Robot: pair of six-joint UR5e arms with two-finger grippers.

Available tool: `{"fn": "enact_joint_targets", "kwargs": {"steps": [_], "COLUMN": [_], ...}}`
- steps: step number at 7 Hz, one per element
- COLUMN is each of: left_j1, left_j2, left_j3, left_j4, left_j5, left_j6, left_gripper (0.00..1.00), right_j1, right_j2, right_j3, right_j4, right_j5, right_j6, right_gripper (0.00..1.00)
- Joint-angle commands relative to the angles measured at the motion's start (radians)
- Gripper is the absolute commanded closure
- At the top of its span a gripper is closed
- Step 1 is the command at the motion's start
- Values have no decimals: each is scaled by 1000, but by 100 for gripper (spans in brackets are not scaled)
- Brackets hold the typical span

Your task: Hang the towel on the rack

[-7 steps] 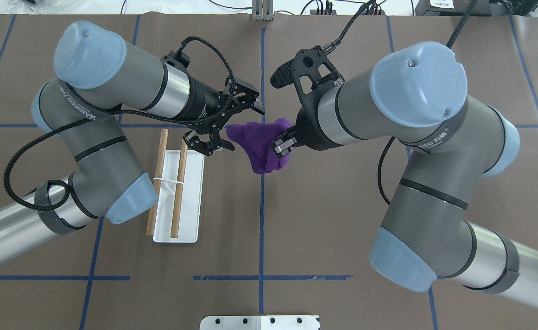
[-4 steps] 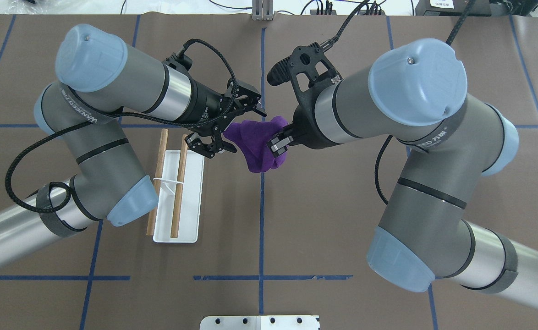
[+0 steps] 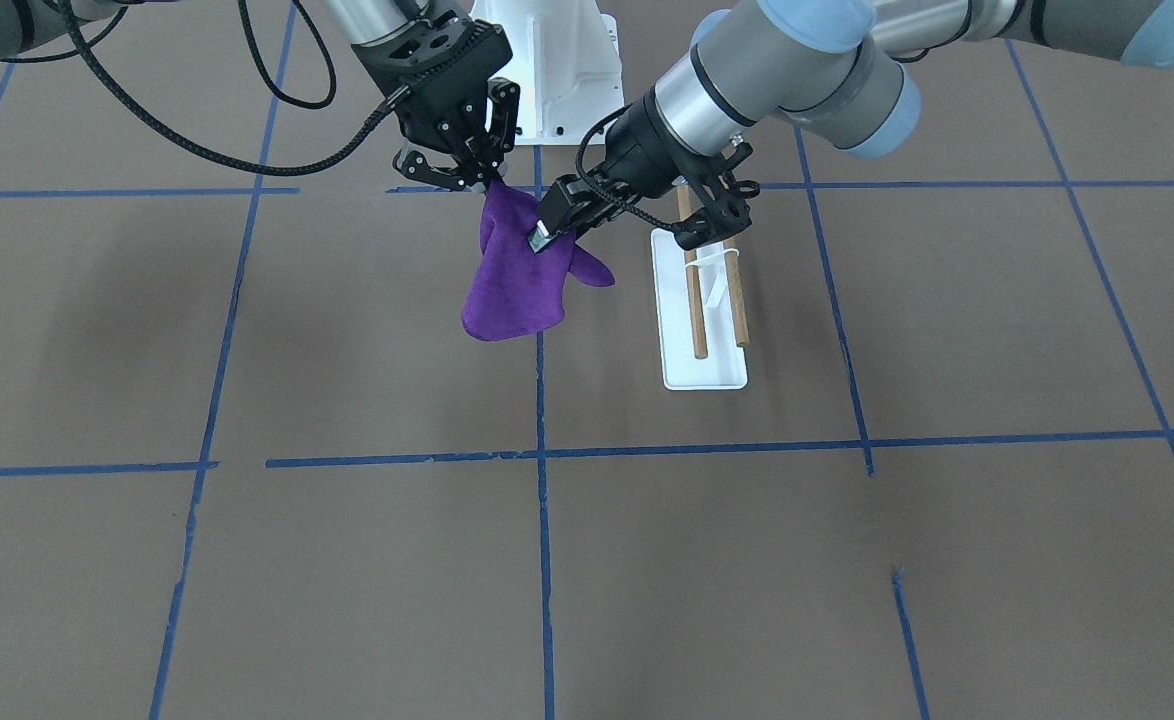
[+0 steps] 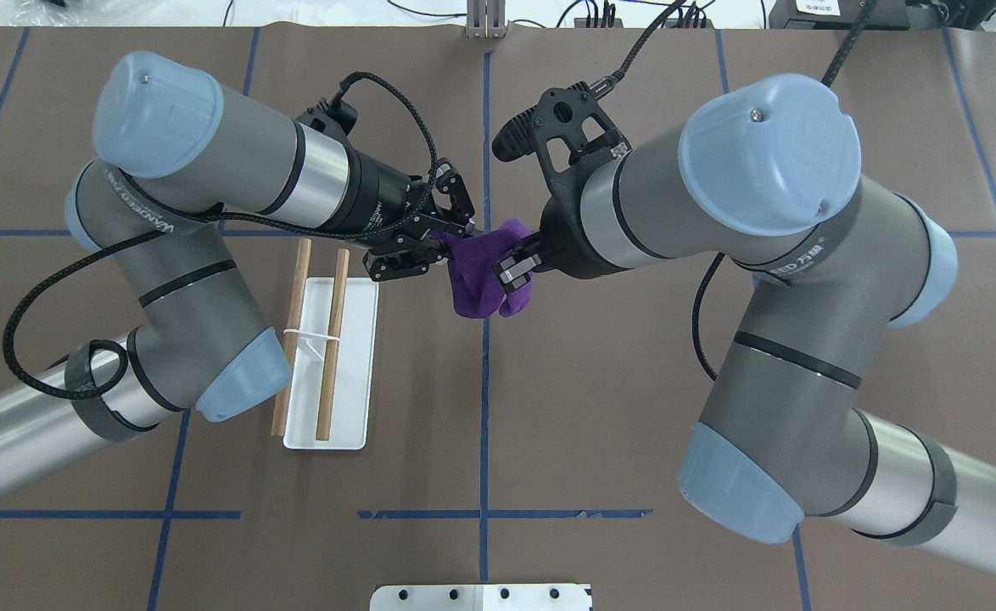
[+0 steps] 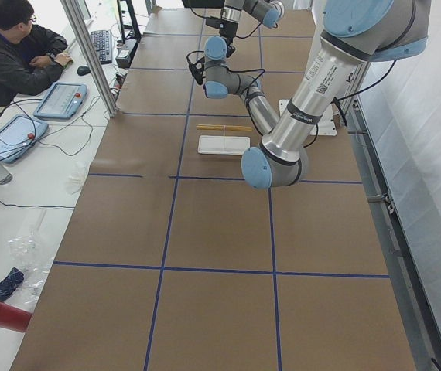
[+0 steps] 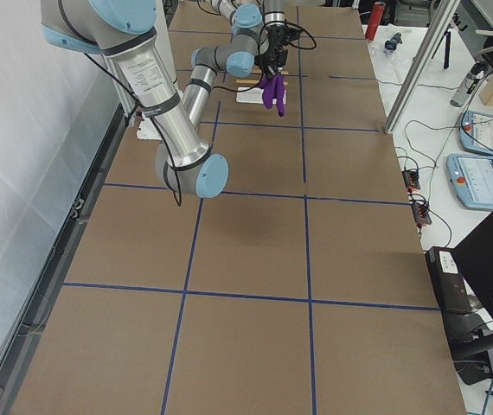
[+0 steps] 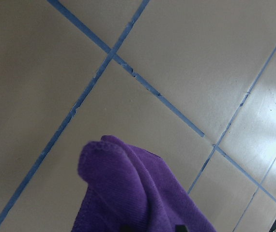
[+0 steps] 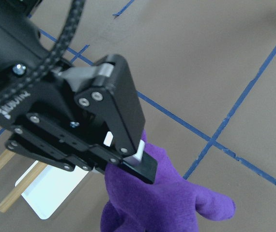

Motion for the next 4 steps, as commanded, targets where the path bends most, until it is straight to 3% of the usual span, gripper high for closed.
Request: {"fn": "enact_joint_targets", "kwargs": {"steps": [1, 3, 4], "left_j1": [0, 0, 0], "left_j2": [3, 6, 6], "left_j3": [-1, -1, -1], "left_j4": [-2, -1, -1], "left_j5": [0, -2, -2], "left_j6": [4, 6, 7], "left_gripper": [67, 100, 100], "right_j1": [-4, -4, -4], "right_j2": [-2, -7, -7], "right_j3": [0, 0, 0], "right_j4": [0, -3, -5], "right_j5": [-2, 3, 6], "right_j6": [0, -6, -2], "right_gripper": [100, 100, 100]}}
